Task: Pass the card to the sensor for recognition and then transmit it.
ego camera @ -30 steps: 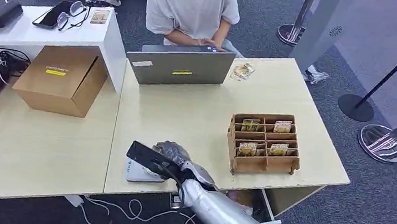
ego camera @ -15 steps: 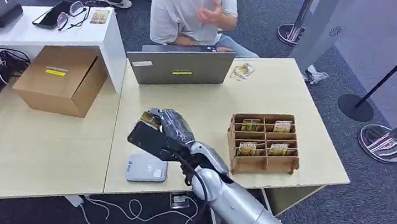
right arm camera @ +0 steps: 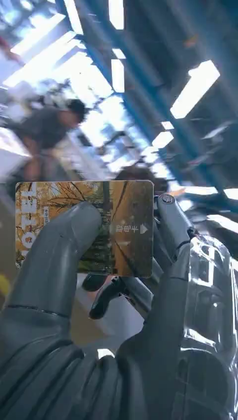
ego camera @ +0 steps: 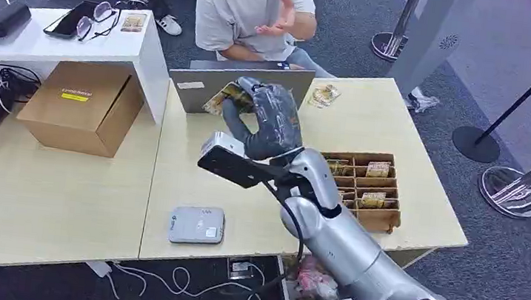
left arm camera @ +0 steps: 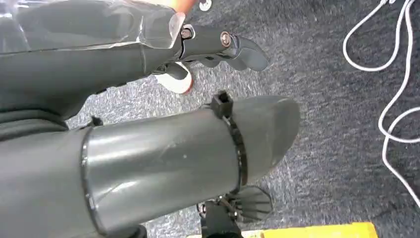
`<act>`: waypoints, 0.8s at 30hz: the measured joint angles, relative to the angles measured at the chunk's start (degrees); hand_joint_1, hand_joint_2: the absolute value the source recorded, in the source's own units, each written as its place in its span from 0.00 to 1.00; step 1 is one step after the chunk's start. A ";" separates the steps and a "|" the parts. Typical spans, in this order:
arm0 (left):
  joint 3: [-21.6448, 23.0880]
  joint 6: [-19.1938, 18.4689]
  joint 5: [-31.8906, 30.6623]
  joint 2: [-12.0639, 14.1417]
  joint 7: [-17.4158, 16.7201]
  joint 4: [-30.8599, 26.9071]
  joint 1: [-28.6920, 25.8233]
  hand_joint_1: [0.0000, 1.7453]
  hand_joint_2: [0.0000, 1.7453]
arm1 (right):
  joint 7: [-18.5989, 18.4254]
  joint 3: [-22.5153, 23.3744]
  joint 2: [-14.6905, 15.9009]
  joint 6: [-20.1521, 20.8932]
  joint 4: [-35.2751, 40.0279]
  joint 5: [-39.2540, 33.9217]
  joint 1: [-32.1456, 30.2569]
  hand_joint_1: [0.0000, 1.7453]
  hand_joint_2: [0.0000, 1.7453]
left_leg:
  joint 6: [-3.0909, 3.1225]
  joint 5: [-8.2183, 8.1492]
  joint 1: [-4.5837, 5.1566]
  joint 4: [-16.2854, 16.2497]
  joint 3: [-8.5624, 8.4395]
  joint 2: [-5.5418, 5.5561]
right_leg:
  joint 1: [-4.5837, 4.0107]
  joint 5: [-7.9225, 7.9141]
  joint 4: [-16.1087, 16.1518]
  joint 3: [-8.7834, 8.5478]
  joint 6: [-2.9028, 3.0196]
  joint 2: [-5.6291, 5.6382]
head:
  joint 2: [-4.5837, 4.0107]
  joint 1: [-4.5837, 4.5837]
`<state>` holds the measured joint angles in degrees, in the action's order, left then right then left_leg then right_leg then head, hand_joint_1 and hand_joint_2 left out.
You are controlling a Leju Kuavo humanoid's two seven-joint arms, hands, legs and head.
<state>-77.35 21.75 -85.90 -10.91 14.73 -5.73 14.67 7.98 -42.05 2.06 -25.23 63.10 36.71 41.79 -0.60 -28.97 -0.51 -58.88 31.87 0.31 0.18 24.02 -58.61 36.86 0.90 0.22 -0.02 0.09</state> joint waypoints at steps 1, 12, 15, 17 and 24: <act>0.00 0.04 -0.02 0.00 0.11 0.00 -0.18 0.00 0.00 | 0.00 0.24 0.33 -2.23 -0.79 2.30 1.04 1.00 1.00 | 0.00 0.00 0.00 0.00 0.00 0.00 | 0.00 0.00 0.00 0.00 0.00 0.00 | 0.00 0.00; 0.50 0.02 -0.02 -0.37 -0.26 0.00 -0.52 0.00 0.00 | -3.32 4.22 1.79 -14.17 -18.32 24.21 12.43 1.00 1.00 | 0.00 0.00 -0.02 -0.01 0.01 0.01 | 0.00 0.00 -0.01 0.00 0.00 -0.01 | 0.00 0.00; 0.50 0.19 -0.02 -0.46 -0.24 0.00 -0.57 0.00 0.00 | -5.00 4.07 1.66 -14.00 -22.76 26.98 14.21 1.00 1.00 | 0.00 0.00 -0.03 -0.01 0.02 0.02 | 0.00 0.00 -0.02 0.00 0.00 -0.01 | 0.00 0.00; 0.48 0.35 0.00 -0.46 -0.22 0.00 -0.67 0.00 0.00 | -6.08 3.84 1.31 -13.91 -25.38 28.32 15.07 1.00 1.00 | 0.00 0.00 -0.03 -0.01 0.03 0.02 | 0.00 0.00 -0.03 0.00 0.00 -0.01 | 0.00 -0.02; 0.31 -2.19 -0.02 -0.44 -3.96 0.00 -0.24 0.00 0.00 | -8.05 3.04 0.65 -13.65 -28.94 30.66 16.53 1.00 1.00 | 0.00 0.00 -0.02 -0.01 0.03 0.03 | 0.00 0.00 -0.03 0.01 0.00 -0.02 | 0.00 0.00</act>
<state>-77.05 19.56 -85.92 -11.34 10.77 -5.73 14.43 -0.07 -39.02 2.71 -38.88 34.16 67.37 58.32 -0.60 -28.96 -0.53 -58.89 31.89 0.34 0.18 24.02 -58.63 36.87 0.91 0.21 -0.02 0.09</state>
